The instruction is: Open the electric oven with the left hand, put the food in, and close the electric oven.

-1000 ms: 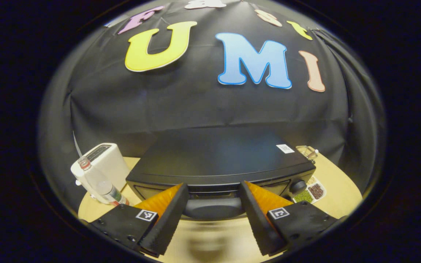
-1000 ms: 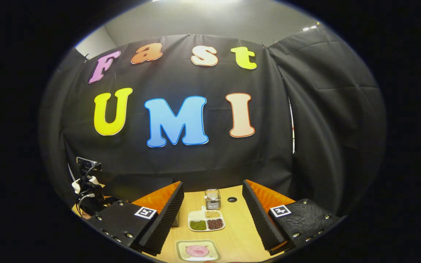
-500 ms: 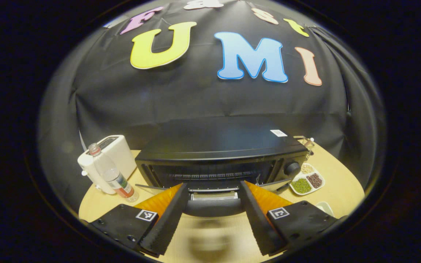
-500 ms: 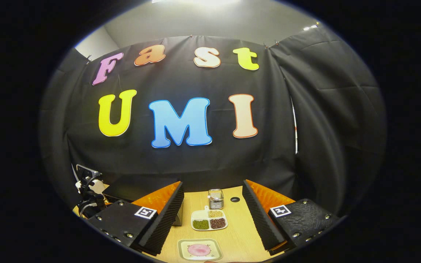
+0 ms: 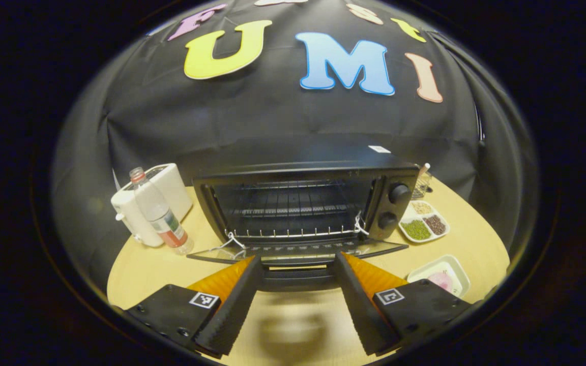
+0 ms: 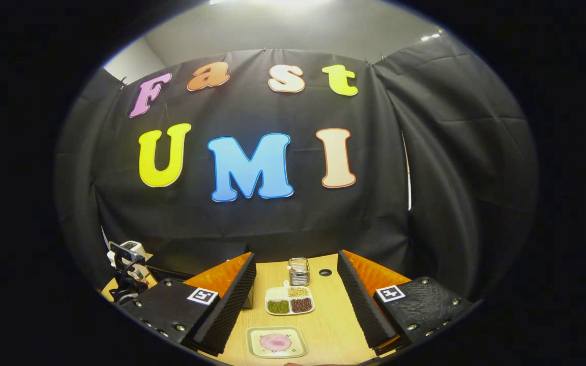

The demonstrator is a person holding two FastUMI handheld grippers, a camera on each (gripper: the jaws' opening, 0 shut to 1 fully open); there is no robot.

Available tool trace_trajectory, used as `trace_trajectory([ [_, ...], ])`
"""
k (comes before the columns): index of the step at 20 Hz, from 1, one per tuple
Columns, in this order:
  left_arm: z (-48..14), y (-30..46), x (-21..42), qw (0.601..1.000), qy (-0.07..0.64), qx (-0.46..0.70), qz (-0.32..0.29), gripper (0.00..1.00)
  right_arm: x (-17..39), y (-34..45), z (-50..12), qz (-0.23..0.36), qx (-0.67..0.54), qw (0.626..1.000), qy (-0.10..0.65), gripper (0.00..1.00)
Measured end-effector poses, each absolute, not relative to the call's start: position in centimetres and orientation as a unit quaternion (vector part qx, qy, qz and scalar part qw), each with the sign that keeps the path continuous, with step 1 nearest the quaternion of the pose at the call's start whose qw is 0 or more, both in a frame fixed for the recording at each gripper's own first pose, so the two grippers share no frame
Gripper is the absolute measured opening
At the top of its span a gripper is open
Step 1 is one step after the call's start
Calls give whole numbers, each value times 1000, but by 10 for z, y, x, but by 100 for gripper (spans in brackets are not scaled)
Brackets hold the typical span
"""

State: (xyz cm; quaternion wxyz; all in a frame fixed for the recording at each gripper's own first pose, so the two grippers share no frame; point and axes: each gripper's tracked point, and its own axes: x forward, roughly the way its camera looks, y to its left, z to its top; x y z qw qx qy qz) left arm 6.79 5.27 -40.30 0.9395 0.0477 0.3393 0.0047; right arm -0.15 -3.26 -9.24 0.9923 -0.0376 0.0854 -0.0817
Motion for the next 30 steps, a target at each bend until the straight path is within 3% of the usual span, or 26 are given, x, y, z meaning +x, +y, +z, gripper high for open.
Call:
trace_trajectory([
  [6,-445,57,37,918,395,39,0,100,-7,-23,-93,-71,-52,992,91,97],
  [7,-452,59,31,913,406,37,2,97,-7,-22,-93,-70,-55,992,93,97],
  [8,-457,63,27,910,412,40,7,100,-8,-21,-94,-69,-57,992,94,97],
  [10,-449,61,29,916,401,31,6,96,-9,-19,-95,-64,-61,991,99,97],
  [11,-439,61,32,920,390,32,6,100,-8,-18,-98,-62,-61,991,105,97],
  [12,-427,61,37,926,377,36,3,95,-7,-19,-103,-59,-59,990,113,97],
  [19,-271,55,65,975,221,5,-2,96,4,-28,-186,-17,-15,966,258,98],
  [20,-245,58,67,981,192,2,3,91,5,-30,-202,-12,2,958,286,97],
  [21,-217,59,67,987,160,0,7,100,5,-34,-218,-7,22,949,314,97],
  [24,-149,63,54,996,91,-5,15,90,0,-41,-257,3,76,917,391,98],
  [25,-131,64,47,997,72,-4,18,100,-1,-45,-268,2,84,908,411,98],
  [26,-113,65,44,998,57,-5,21,90,-1,-51,-281,3,92,900,426,99],
  [28,-84,67,38,999,35,-4,24,100,-2,-58,-296,5,101,889,447,98],
  [30,-63,71,34,999,19,-2,30,100,-1,-65,-313,4,95,880,466,98],
])
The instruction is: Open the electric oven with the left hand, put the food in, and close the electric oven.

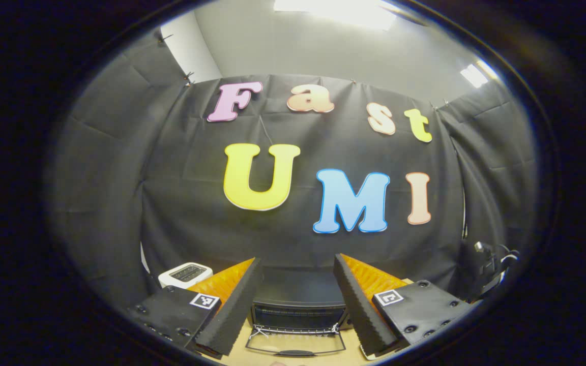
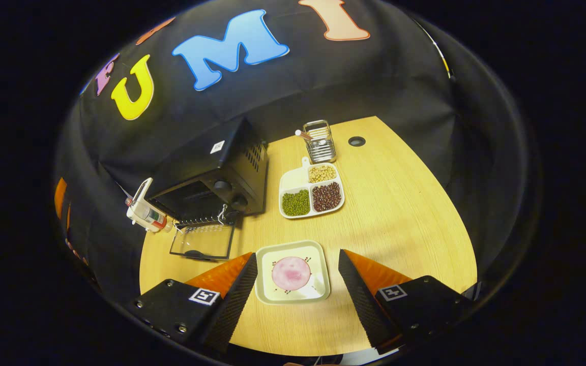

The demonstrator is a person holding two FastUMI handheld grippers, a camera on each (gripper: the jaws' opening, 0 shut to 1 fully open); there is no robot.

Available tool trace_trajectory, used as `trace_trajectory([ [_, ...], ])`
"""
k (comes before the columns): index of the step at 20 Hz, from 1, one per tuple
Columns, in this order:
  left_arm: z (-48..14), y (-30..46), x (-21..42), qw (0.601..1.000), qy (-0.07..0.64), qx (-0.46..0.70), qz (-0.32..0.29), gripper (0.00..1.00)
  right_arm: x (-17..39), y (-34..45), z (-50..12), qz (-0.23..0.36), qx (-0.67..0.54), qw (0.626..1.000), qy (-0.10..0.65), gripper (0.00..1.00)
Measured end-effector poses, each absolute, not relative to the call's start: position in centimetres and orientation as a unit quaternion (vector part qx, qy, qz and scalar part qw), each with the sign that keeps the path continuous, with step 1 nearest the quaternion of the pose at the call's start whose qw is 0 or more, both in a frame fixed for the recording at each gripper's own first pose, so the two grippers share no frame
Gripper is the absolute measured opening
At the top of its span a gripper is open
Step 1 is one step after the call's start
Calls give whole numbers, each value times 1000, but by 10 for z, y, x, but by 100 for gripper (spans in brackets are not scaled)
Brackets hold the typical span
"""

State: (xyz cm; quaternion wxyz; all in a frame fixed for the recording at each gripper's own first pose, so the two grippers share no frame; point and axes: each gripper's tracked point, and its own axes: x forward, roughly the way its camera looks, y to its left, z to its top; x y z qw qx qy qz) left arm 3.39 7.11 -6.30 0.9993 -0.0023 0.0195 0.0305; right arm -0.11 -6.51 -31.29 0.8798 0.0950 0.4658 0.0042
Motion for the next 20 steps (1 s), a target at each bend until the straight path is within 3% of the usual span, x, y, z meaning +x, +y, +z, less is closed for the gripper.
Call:
trace_trajectory([
  [5,-25,78,24,999,-16,1,41,100,-1,-76,-355,-10,97,845,526,98],
  [10,-52,96,16,998,16,9,56,100,-2,-84,-403,-40,74,800,594,98],
  [12,-59,111,14,997,27,7,68,95,-1,-86,-416,-47,59,784,616,98],
  [14,-70,123,13,996,40,3,81,95,-1,-87,-428,-49,49,770,634,98],
  [15,-73,129,11,995,46,1,87,100,0,-87,-435,-47,39,764,642,98],
  [16,-75,136,11,994,51,-2,93,90,1,-88,-442,-47,26,759,648,98],
  [20,-82,151,4,992,64,1,108,94,3,-94,-461,-48,-24,743,667,98],
])
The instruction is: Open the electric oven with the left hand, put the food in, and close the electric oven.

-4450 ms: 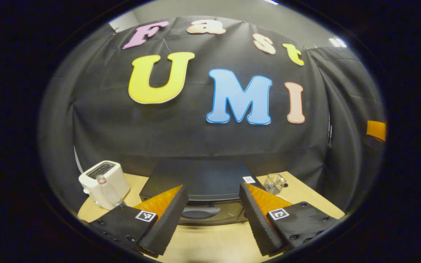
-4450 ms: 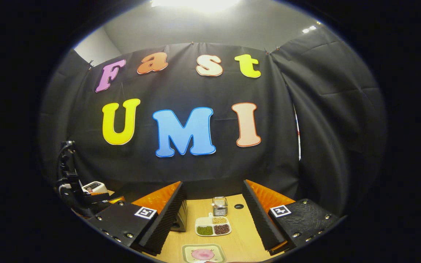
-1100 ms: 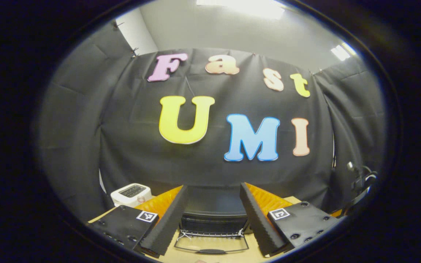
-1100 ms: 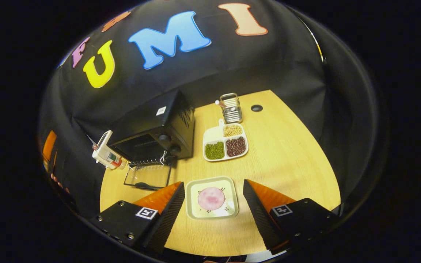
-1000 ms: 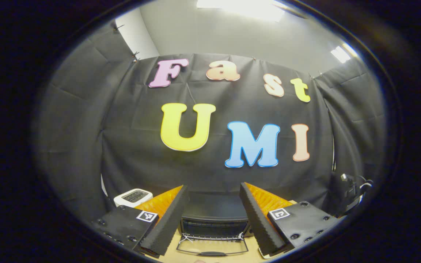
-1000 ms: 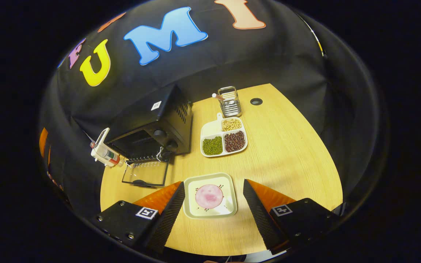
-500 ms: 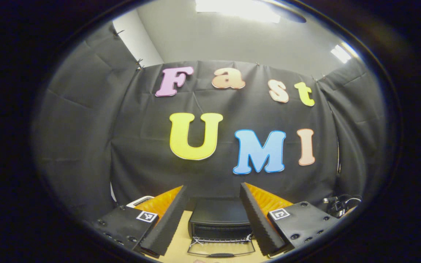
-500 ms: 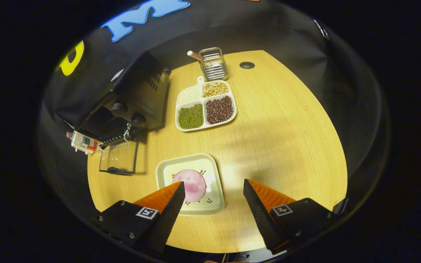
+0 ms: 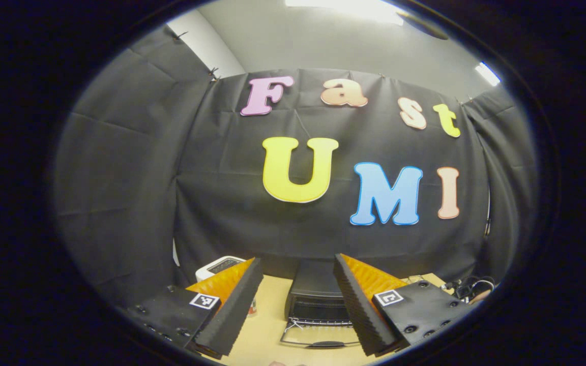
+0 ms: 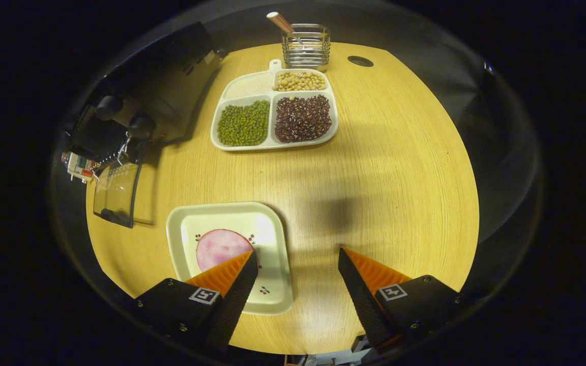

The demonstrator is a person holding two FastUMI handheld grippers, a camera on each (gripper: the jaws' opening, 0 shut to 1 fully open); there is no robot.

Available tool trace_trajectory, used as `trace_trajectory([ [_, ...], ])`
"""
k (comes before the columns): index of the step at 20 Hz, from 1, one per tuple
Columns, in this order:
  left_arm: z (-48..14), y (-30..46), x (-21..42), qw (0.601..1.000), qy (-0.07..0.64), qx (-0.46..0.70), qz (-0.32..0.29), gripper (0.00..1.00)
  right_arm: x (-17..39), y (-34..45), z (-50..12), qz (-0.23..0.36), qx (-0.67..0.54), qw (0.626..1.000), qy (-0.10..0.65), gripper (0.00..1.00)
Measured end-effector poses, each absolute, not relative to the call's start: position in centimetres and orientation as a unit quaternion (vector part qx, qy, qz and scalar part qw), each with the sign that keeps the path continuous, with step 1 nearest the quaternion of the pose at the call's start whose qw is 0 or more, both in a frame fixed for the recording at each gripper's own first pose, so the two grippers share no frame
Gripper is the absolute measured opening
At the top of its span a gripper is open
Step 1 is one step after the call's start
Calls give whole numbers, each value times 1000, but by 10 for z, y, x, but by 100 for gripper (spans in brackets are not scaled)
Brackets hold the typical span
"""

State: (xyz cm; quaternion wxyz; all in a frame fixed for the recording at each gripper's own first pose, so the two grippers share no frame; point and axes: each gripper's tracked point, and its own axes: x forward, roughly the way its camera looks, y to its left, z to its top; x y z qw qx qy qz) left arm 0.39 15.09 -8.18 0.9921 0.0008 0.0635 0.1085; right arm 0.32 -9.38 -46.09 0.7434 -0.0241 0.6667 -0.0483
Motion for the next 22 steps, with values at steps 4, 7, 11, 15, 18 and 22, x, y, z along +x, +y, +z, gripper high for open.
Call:
trace_trajectory([
  [4,-91,155,4,991,76,5,110,95,5,-90,-469,-40,-42,736,675,97],
  [7,-95,151,5,991,80,0,106,100,5,-83,-467,-21,-39,737,674,81],
  [11,-97,144,6,992,80,-4,98,100,3,-77,-472,-3,-30,735,678,27],
  [15,-92,145,-1,992,76,-3,97,98,0,-82,-473,-5,32,729,684,1],
  [18,-90,150,-6,992,79,-2,103,95,-6,-86,-468,5,26,731,681,1],
  [22,-81,159,-14,991,77,-3,112,95,-11,-83,-468,12,90,753,651,1],
])
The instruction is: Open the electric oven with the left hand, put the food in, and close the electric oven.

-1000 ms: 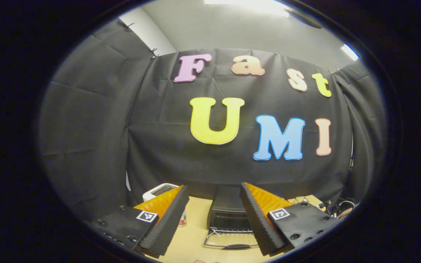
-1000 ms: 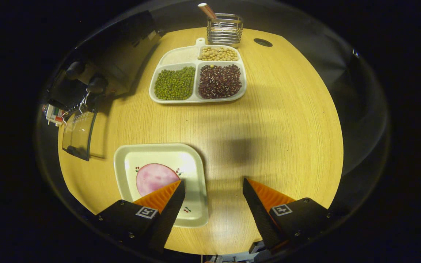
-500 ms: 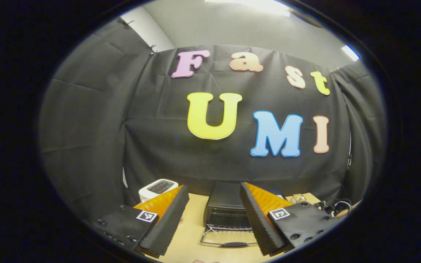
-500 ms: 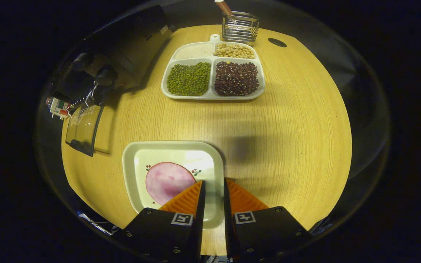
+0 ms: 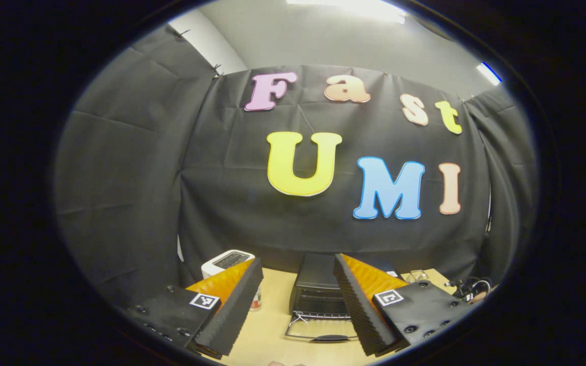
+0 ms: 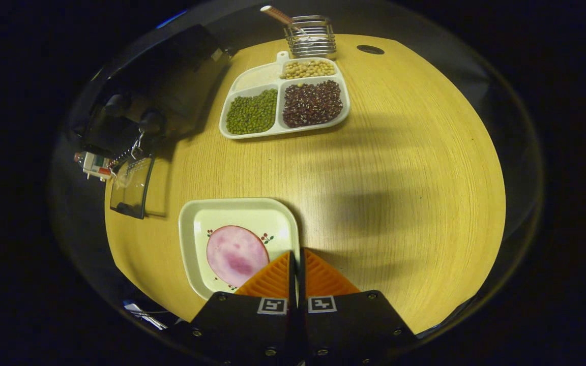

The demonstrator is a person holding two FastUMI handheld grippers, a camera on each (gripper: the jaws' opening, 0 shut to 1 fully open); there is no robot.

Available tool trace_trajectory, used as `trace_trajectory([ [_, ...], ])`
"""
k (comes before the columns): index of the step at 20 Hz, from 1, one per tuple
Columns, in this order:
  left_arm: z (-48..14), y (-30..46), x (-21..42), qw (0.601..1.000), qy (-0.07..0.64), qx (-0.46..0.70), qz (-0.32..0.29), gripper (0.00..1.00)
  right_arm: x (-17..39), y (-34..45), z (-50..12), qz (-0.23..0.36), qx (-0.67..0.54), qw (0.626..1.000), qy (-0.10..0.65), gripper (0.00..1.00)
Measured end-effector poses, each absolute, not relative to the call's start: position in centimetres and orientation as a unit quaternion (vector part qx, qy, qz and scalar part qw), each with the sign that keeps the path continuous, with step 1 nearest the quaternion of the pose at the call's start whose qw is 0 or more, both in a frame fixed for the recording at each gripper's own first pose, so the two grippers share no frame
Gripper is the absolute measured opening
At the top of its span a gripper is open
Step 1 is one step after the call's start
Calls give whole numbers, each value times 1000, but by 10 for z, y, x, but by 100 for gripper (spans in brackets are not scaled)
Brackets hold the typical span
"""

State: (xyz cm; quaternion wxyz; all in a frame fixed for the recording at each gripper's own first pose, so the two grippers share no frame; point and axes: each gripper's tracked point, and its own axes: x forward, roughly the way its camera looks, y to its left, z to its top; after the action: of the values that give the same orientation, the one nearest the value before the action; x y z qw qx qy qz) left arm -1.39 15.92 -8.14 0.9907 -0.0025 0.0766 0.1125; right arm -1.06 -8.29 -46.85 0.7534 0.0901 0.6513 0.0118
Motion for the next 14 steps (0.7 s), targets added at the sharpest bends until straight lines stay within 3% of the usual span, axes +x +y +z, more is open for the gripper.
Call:
trace_trajectory([
  [4,-77,157,-18,991,74,2,111,95,-23,-72,-468,27,197,749,632,1],
  [5,-77,154,-18,991,74,3,109,100,-25,-68,-467,33,221,749,624,1],
  [6,-75,152,-18,992,74,3,106,90,-28,-69,-466,30,243,745,621,1],
  [8,-74,148,-15,992,75,4,101,90,-31,-67,-466,26,283,739,611,0],
  [14,-71,142,-16,993,71,6,95,100,-24,-57,-456,30,391,732,558,1],
])
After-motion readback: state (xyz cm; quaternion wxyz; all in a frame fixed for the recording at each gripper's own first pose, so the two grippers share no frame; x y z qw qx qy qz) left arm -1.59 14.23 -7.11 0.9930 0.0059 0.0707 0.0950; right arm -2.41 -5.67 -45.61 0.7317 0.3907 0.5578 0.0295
